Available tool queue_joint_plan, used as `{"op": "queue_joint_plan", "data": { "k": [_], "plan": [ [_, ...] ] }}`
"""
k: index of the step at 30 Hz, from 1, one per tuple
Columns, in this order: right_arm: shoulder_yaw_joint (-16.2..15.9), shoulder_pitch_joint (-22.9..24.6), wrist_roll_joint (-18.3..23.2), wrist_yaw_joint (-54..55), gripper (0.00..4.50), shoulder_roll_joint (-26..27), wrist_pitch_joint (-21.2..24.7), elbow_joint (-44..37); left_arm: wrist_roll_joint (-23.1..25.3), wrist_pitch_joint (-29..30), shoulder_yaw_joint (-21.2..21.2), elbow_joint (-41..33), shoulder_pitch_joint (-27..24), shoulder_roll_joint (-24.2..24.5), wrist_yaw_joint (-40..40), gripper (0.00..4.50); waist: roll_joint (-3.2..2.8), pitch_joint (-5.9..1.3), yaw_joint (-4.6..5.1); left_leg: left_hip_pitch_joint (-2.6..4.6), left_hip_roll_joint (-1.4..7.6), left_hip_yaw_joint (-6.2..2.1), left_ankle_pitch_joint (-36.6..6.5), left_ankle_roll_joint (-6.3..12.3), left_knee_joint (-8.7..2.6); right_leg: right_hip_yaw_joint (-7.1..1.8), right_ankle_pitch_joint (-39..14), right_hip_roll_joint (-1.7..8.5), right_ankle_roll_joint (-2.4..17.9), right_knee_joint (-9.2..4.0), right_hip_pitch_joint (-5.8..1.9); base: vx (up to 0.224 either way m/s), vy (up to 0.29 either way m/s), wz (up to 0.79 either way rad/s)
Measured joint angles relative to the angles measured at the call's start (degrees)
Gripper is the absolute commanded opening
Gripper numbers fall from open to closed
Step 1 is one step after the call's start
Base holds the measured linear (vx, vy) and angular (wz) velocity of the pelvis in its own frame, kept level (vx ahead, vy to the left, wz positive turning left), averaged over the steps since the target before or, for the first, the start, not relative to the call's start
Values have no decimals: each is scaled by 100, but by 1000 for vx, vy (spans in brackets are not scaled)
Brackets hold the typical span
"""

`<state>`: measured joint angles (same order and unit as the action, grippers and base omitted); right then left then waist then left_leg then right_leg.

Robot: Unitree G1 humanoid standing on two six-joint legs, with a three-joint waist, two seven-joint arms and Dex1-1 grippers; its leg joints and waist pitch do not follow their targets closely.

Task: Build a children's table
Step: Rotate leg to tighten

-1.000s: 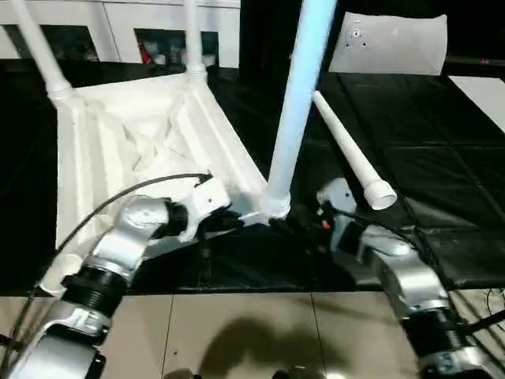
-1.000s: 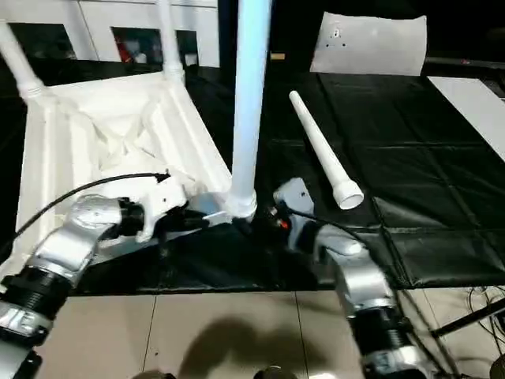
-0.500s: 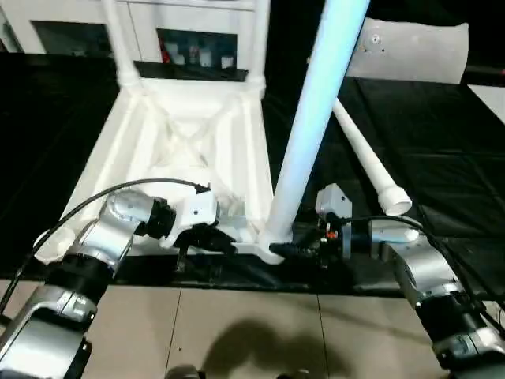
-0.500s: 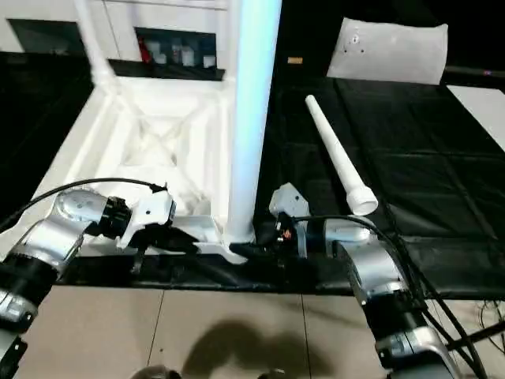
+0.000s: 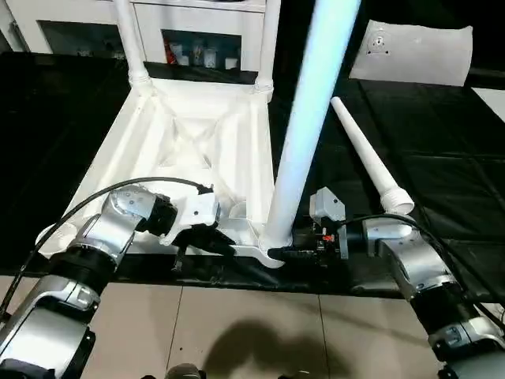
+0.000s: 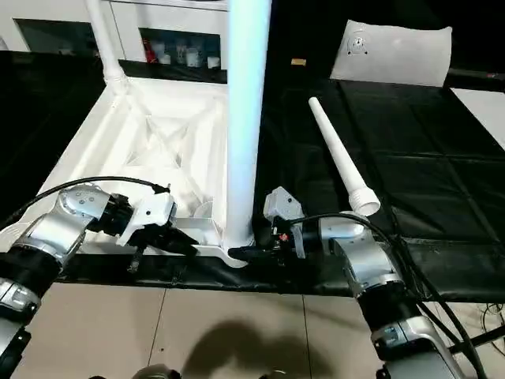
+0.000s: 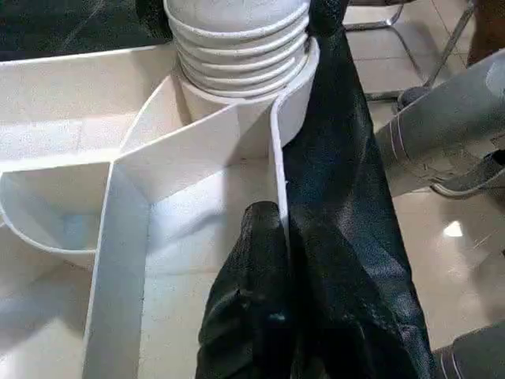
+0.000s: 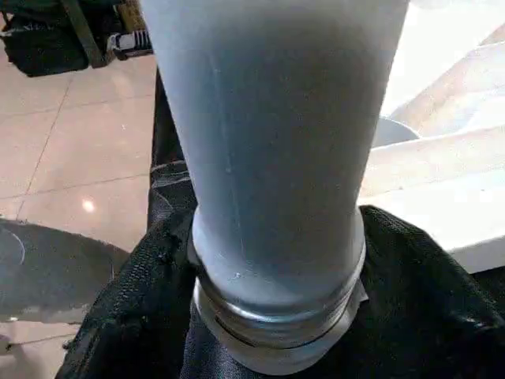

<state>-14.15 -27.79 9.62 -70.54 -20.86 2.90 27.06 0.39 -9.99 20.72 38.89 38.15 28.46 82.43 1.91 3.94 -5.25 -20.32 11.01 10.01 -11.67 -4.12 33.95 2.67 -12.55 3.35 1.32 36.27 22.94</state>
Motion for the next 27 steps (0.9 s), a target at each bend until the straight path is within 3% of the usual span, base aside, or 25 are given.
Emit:
{"op": "queue_joint_plan", "data": {
  "k": [7, 11, 18, 20, 27],
  "plan": [
    [21, 43, -14, 40, 274, 33, -32, -13, 54, 11, -13, 76, 38, -54, -75, 0, -1, -1, -13, 9, 1, 0, 4, -1, 0, 1, 1, 1, 1, 4, -9, 0, 0, 0],
    [427, 470, 102, 802, 273, 353, 249, -208, 50, 692, -250, -54, -59, -346, -690, 0, -3, -2, -42, 26, -1, 4, 8, -9, 0, 1, 18, 7, 26, -1, -29, 0, 0, 0],
    [1132, 805, 60, 2924, 272, 1241, 319, -174, 167, 1761, -548, -501, -333, -1059, -2169, 0, -17, -7, 194, 40, -9, 5, 14, -29, -8, -10, 16, 6, 3, -38, -68, -8, 1, 0],
    [1329, 783, -99, 3738, 272, 1625, 309, -99, 300, 2007, -637, -498, -334, -1376, -2714, 0, -59, -24, 229, 41, -12, 4, 14, -29, -8, -14, 15, 6, 1, -47, -68, 0, 0, 0],
    [1479, 455, -518, 5234, 272, 2134, 331, 117, 621, 2402, -646, -647, -328, -1910, -3709, 0, -97, -37, 303, 33, -20, 4, 21, -18, -47, -14, 20, 4, -10, -95, -73, 0, 0, 0]
  ]
}}
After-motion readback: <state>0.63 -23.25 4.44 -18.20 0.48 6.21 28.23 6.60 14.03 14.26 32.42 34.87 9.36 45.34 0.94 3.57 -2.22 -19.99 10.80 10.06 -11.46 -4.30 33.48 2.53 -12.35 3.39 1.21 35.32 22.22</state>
